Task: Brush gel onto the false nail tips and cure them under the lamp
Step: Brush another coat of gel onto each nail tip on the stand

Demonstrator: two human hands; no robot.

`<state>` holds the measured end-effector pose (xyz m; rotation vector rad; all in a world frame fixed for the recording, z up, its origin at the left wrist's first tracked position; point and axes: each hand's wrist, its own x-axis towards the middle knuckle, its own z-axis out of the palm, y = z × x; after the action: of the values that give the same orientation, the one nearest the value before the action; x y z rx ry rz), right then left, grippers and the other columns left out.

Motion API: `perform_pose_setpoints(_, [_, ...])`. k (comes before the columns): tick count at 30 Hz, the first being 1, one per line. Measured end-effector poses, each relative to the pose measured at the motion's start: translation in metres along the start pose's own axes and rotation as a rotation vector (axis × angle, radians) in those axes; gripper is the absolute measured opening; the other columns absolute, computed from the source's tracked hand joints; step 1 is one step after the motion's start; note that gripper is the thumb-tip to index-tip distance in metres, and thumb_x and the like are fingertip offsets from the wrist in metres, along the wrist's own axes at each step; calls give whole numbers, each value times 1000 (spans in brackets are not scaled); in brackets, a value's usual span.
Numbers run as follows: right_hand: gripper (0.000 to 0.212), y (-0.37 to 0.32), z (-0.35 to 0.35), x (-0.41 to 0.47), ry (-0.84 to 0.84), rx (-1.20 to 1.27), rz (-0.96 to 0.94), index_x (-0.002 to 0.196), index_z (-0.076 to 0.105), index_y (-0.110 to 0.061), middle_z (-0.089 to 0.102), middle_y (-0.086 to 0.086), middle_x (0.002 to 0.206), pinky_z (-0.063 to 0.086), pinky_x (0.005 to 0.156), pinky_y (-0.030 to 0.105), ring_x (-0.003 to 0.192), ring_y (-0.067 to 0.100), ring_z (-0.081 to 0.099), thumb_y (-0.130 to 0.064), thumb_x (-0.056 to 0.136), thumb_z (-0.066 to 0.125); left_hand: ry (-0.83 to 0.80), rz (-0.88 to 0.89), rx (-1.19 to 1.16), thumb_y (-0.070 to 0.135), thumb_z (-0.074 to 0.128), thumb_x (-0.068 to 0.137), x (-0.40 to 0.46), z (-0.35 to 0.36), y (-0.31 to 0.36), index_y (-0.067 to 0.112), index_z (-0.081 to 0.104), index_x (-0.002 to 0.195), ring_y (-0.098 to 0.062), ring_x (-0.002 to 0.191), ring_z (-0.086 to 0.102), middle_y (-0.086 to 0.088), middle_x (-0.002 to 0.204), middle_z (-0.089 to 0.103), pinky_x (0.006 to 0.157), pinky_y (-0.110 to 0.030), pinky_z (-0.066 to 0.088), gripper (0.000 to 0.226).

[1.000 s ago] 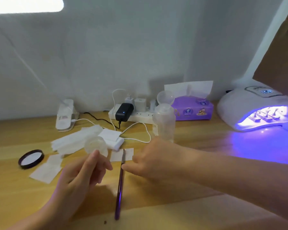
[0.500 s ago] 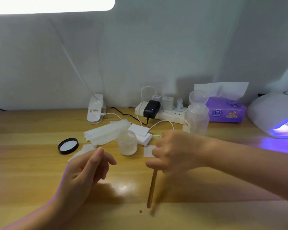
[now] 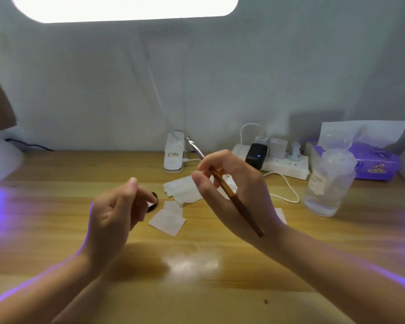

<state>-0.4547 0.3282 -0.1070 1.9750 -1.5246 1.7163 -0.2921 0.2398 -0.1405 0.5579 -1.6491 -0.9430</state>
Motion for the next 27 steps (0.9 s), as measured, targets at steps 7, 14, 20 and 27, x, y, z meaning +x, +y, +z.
perform_pose_setpoints(7, [23, -23, 76, 4, 60, 170, 142, 77, 53, -12, 52, -1, 63, 40, 58, 21, 62, 9, 49, -33, 87, 49, 263, -111, -43, 14, 31, 100, 18, -60, -29, 22, 66, 54, -2, 35, 36, 0, 39, 44, 36, -11, 26, 58])
perform_pose_setpoints(14, [17, -47, 152, 25, 141, 411, 273, 74, 46, -25, 46, -16, 57, 33, 52, 16, 53, 3, 44, -29, 91, 43, 367, -204, -106, 23, 34, 97, 13, -78, -39, 20, 65, 53, -4, 36, 37, 1, 39, 43, 36, -12, 27, 55])
perform_pose_setpoints(20, [13, -47, 204, 32, 203, 416, 303, 80, 44, -27, 51, -23, 66, 36, 54, 11, 58, -2, 47, -26, 92, 39, 415, -234, -107, 17, 36, 97, 15, -86, -34, 10, 58, 60, -5, 36, 34, 0, 39, 41, 35, -13, 26, 44])
perform_pose_setpoints(27, [14, -28, 238, 24, 163, 306, 362, 81, 45, -34, 52, -23, 66, 34, 54, 9, 60, -3, 48, -32, 91, 35, 496, -265, -121, 5, 37, 94, 37, -109, -39, 15, 52, 75, -5, 36, 37, 4, 49, 48, 35, -15, 29, 26])
